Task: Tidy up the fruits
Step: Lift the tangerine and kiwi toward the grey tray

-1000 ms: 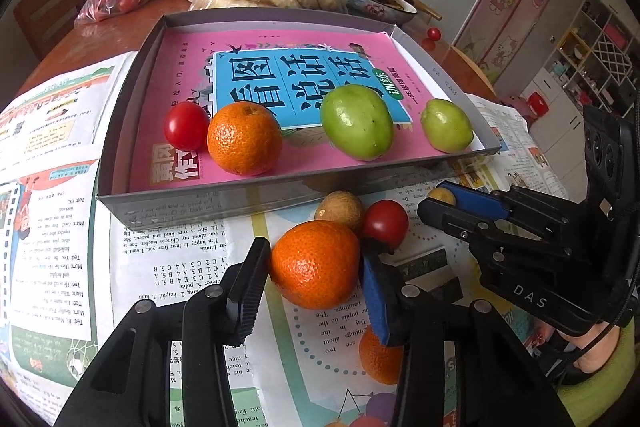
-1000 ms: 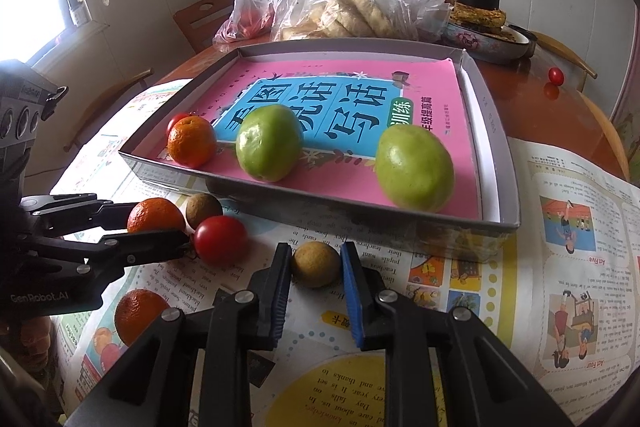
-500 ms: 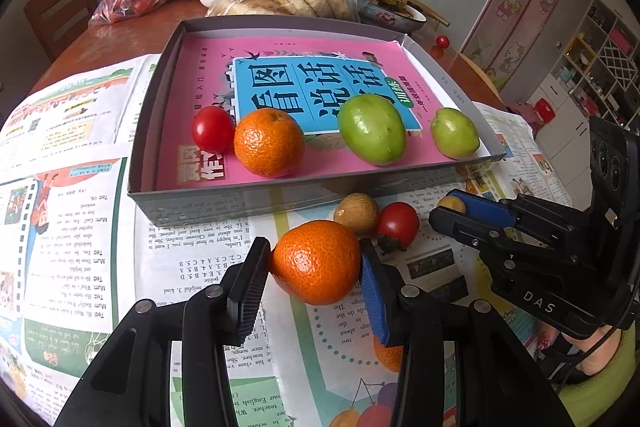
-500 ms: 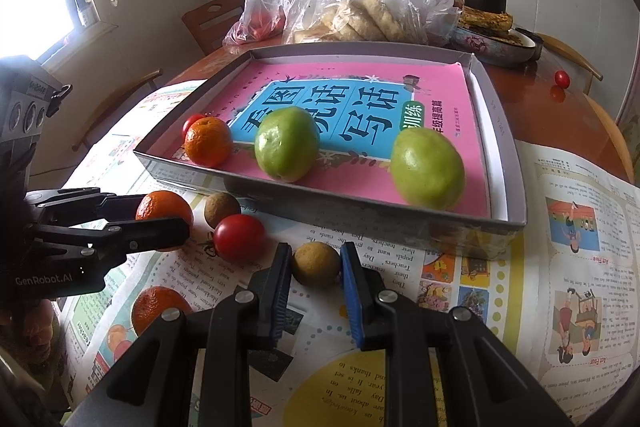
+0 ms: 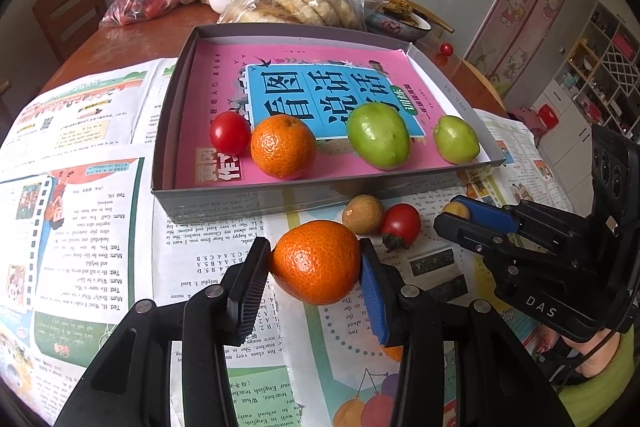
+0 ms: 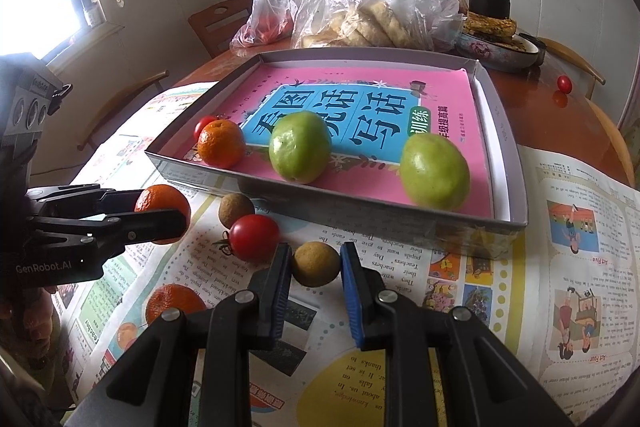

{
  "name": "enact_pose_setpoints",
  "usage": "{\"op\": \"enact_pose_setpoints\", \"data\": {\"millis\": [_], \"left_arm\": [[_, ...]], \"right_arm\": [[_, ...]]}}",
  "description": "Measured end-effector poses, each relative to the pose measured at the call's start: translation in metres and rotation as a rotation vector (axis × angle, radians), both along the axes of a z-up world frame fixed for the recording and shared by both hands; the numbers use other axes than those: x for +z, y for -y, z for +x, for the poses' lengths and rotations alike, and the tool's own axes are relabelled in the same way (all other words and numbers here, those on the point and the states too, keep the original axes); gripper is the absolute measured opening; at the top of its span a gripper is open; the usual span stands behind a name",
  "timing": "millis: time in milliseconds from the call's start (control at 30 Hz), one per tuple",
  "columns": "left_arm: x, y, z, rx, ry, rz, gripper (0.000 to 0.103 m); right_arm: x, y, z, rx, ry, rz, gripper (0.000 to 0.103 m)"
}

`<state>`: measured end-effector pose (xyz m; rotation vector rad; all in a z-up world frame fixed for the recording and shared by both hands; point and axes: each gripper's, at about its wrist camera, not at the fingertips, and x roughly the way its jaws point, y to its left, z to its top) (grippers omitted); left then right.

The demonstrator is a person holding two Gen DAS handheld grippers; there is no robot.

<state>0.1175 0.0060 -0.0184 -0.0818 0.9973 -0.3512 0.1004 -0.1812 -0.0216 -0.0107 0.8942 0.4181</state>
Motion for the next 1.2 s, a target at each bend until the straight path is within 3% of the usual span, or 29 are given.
{"op": "enact_pose_setpoints", "data": {"millis": [533,1200], "left_arm": [[0.015,-0.007,-0.001,0.021,0.027,0.002,0.045],[0.029,0.018,0.017,-0.013,0.053,0.009,0.045]], "right_arm": [[0.011,0.003,-0.004,-0.005,0.026,0.003,0.025],[0.02,0.017,0.004,-0.031,0.051,0.011,0.025]]}}
